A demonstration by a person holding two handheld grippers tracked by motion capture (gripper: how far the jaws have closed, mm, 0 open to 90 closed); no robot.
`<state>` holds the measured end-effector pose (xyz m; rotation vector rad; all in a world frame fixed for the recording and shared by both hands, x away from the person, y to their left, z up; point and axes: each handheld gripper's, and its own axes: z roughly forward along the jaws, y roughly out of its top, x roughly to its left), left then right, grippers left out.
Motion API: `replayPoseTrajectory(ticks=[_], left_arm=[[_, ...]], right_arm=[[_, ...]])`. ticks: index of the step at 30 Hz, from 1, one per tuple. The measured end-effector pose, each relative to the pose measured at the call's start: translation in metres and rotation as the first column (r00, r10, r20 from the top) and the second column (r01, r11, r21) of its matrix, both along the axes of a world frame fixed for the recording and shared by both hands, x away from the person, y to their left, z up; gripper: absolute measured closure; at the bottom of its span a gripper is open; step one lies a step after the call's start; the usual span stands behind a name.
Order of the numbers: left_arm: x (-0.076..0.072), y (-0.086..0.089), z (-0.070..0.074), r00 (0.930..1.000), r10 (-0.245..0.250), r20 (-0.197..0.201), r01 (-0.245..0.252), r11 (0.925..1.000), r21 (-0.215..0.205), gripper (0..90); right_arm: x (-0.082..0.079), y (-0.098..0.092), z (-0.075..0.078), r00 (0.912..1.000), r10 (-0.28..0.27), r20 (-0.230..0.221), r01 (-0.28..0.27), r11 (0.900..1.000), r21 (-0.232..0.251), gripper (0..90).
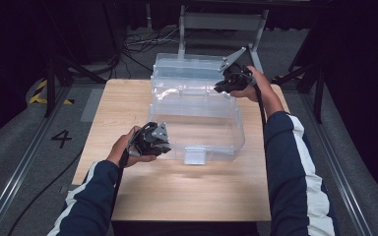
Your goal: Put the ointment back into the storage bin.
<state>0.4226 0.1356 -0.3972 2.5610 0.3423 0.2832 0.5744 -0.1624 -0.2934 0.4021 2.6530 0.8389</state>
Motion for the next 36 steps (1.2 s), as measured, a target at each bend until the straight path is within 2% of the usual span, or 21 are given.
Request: replayPoseTrajectory(ticks=[3,5,6,8,10,13,14,17,21,25,29,36], left_arm=[[0.0,-0.001,0.0,1.0,0.002,-0.006,-0.002,1.0,0.004,77.1],[0.001,-0.003,0.001,0.9999,0.0,-0.012,0.0,0.9998,0.021,77.1],[0.001,-0.006,0.002,0.9999,-0.009,-0.007,0.009,0.9986,0.051,77.1],[0.001,-0.013,0.004,0.9997,-0.022,-0.005,0.022,0.9933,0.114,77.1],[0.003,-0.016,0.005,0.9994,-0.026,-0.02,0.029,0.9891,0.144,77.3],[0.006,-0.019,0.007,0.9983,-0.043,-0.04,0.049,0.9812,0.187,78.2],[0.007,-0.021,0.008,0.9977,-0.049,-0.046,0.058,0.9765,0.207,78.4],[0.009,-0.023,0.009,0.9968,-0.055,-0.059,0.067,0.9723,0.224,78.8],[0.009,-0.022,0.007,0.997,-0.04,-0.067,0.053,0.9767,0.208,78.7],[0.007,-0.023,0.006,0.998,-0.041,-0.048,0.05,0.9758,0.213,78.1],[0.006,-0.021,0.004,0.9985,-0.031,-0.046,0.039,0.9819,0.185,77.6],[0.007,-0.021,0.003,0.9982,-0.024,-0.056,0.033,0.9837,0.177,77.4]], right_arm=[[0.001,-0.001,0.0,1.0,0.006,-0.008,-0.006,1.0,0.012,83.2],[0.0,0.0,0.0,0.9999,0.013,-0.003,-0.013,1.0,0.005,83.7],[0.0,0.001,0.0,0.9999,0.01,-0.008,-0.01,1.0,0.0,83.7],[0.001,0.002,0.001,0.9999,0.008,-0.008,-0.008,1.0,-0.011,83.6],[0.002,0.003,0.002,0.9998,0.002,-0.02,-0.002,1.0,-0.016,83.6],[0.001,0.007,0.003,0.9999,0.009,-0.006,-0.009,0.998,-0.057,83.7],[0.001,0.008,0.004,0.9999,0.009,-0.005,-0.009,0.998,-0.065,83.7],[0.0,0.009,0.005,1.0,0.006,-0.006,-0.006,0.996,-0.084,83.7],[-0.001,0.011,0.005,1.0,0.007,-0.001,-0.007,0.996,-0.092,83.8],[-0.003,0.014,0.006,0.9999,0.011,0.003,-0.01,0.994,-0.11,84.4],[-0.004,0.015,0.007,0.9997,0.022,0.007,-0.021,0.994,-0.108,85.6],[-0.007,0.014,0.008,0.9991,0.042,0.003,-0.041,0.996,-0.084,86.7]])
